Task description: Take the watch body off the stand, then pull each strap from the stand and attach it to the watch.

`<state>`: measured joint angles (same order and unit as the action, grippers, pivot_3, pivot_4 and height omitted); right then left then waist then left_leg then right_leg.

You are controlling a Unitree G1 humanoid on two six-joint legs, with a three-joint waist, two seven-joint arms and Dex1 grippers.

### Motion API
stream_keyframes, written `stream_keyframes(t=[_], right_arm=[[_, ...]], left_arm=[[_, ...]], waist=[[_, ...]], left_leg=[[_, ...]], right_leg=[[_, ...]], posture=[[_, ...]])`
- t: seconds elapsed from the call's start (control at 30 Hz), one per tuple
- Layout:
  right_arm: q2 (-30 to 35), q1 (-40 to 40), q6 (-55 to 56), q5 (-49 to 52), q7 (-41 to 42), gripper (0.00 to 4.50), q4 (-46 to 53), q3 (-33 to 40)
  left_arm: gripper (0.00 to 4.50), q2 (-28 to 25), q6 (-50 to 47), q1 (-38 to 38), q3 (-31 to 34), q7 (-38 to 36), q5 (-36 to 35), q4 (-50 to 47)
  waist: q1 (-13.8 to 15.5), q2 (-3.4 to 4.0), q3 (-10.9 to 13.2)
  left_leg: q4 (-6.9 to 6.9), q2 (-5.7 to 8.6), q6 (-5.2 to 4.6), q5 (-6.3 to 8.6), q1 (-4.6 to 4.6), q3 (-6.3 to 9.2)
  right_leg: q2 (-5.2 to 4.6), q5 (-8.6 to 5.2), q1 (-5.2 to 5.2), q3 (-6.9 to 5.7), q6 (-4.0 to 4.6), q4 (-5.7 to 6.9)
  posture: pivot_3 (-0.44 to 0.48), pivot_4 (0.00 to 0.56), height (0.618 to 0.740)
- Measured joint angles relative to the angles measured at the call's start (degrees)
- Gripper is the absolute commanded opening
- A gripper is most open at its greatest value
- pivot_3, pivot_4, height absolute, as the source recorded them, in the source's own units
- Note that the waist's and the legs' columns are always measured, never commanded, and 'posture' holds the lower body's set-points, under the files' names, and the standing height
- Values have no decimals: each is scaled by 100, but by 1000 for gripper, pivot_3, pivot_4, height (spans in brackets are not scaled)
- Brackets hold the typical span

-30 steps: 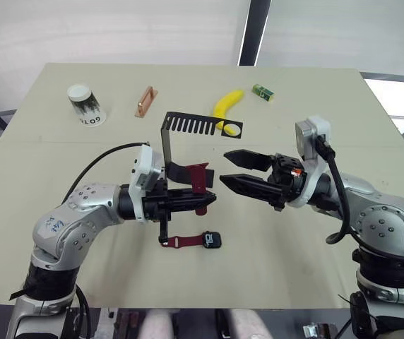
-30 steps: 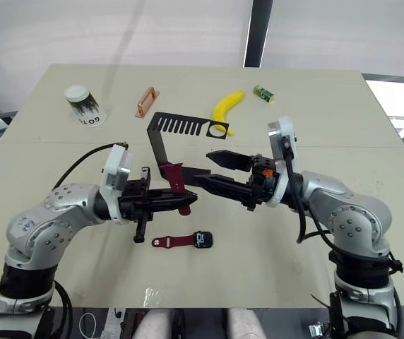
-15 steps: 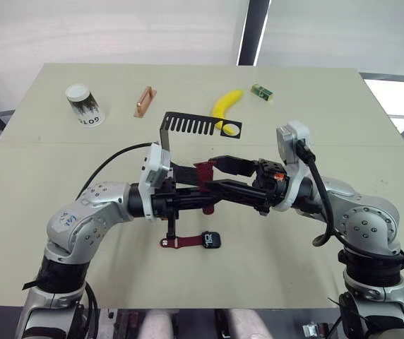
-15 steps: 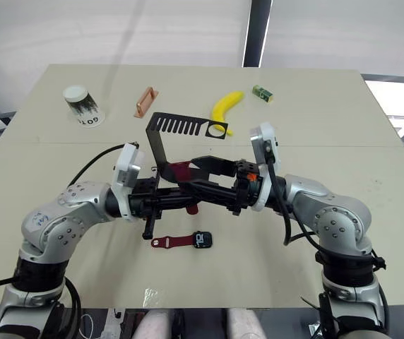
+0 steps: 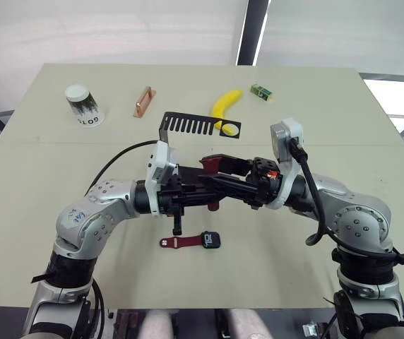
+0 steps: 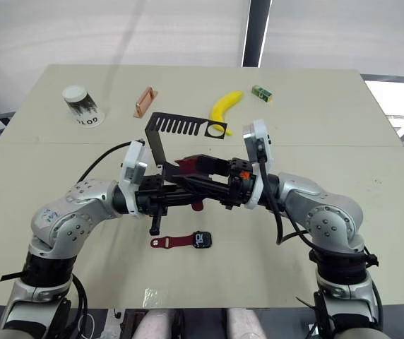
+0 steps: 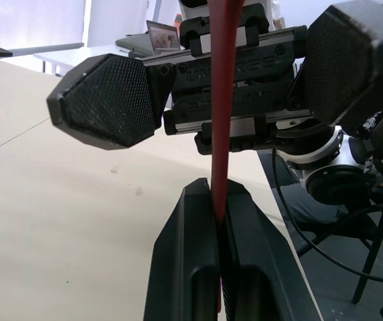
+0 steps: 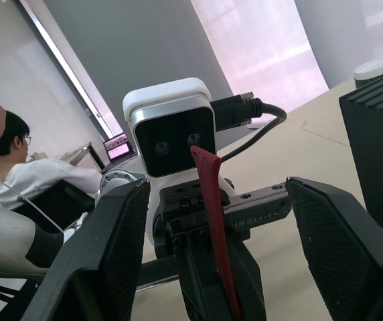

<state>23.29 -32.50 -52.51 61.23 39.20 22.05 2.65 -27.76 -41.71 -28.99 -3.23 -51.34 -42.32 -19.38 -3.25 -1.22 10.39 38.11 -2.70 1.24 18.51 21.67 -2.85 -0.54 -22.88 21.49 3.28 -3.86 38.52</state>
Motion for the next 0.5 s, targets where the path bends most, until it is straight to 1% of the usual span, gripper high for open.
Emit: stream_keyframes(t=[0.07,0.1,0.17,0.5], right_arm=[[0,0,10,-48,0,2842,0,-11],[0,0,17,-63,0,2354,0,-20],[-1,0,28,-97,0,1614,0,-20],[-147,-2,244,-164,-40,1614,0,-11]], left_arm=[[0,18,1,-5,0,1,0,4],[0,21,1,-12,0,2,0,12],[0,21,1,-24,0,2,0,19],[0,103,8,-141,57,105,-3,188]], waist=[[1,0,0],[1,0,0],[0,0,0],[-2,0,0]], left_leg=[[0,0,0,0,0,0],[0,0,0,0,0,0],[0,0,0,0,0,0],[0,0,0,0,0,0]], right_leg=[[0,0,0,0,0,2],[0,0,0,0,0,2],[0,0,0,0,0,2],[0,0,0,0,0,2]], posture=[[0,150,740],[0,150,740],[0,150,740],[0,150,740]])
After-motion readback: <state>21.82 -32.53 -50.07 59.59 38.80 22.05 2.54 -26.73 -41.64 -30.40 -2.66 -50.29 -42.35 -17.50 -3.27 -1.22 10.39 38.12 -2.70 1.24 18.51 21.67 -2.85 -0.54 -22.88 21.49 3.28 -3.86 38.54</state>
